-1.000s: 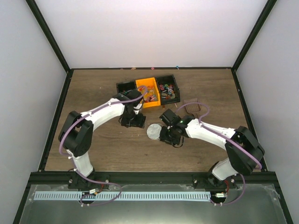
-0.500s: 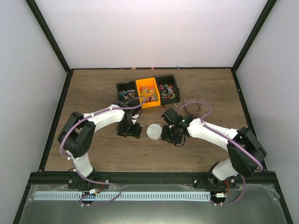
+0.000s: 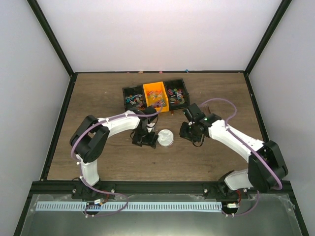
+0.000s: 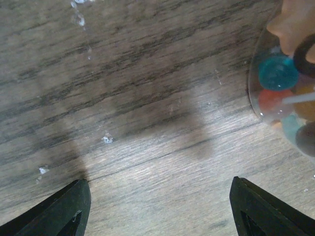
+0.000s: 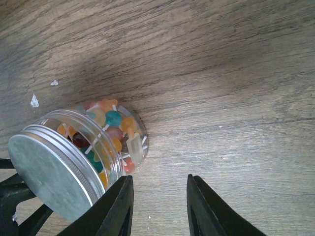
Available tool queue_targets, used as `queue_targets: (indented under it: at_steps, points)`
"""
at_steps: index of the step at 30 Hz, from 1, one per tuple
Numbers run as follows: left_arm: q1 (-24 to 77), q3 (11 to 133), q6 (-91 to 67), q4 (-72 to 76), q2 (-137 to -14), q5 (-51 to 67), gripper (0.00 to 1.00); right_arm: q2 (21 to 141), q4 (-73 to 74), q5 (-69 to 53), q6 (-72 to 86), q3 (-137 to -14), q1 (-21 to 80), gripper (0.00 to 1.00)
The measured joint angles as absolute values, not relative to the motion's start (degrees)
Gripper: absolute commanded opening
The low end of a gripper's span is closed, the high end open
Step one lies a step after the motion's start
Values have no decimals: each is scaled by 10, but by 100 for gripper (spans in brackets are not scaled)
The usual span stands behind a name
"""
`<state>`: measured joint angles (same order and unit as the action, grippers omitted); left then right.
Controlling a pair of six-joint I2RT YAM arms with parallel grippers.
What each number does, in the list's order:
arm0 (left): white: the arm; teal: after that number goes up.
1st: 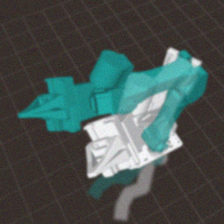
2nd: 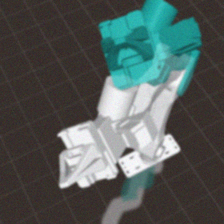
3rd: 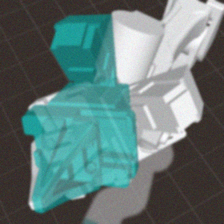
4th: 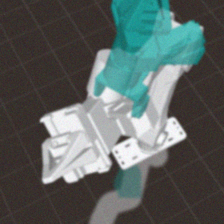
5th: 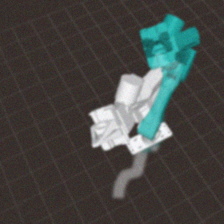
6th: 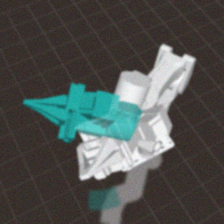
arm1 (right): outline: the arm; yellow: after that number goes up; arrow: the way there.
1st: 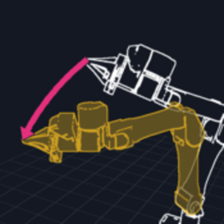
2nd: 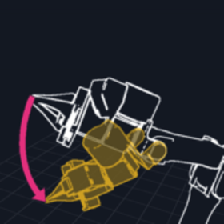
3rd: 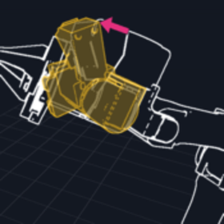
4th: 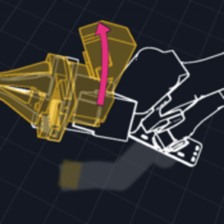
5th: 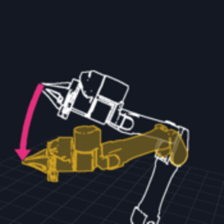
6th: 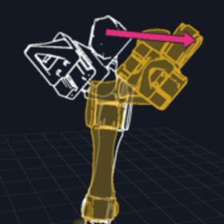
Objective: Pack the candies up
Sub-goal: Close the bottle lid on the packing bottle.
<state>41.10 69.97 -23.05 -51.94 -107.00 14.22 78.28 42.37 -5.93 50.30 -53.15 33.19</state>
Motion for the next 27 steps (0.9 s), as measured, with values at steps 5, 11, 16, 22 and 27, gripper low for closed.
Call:
queue_targets:
  at_steps: [5, 11, 16, 22, 27]
  points:
    - [411, 708, -236, -521, -1081, 142, 79, 794, 420, -62, 487, -536, 331, 32]
    - [411, 732, -238, -525, -1087, 142, 80, 813, 408, -77, 481, -536, 331, 32]
    - [411, 738, -238, -528, -1087, 142, 80, 814, 402, -82, 475, -536, 331, 31]
    - [411, 738, -238, -536, -1086, 136, 79, 796, 401, -84, 474, -536, 331, 31]
    - [411, 737, -238, -545, -1074, 122, 80, 783, 376, -107, 474, -539, 332, 30]
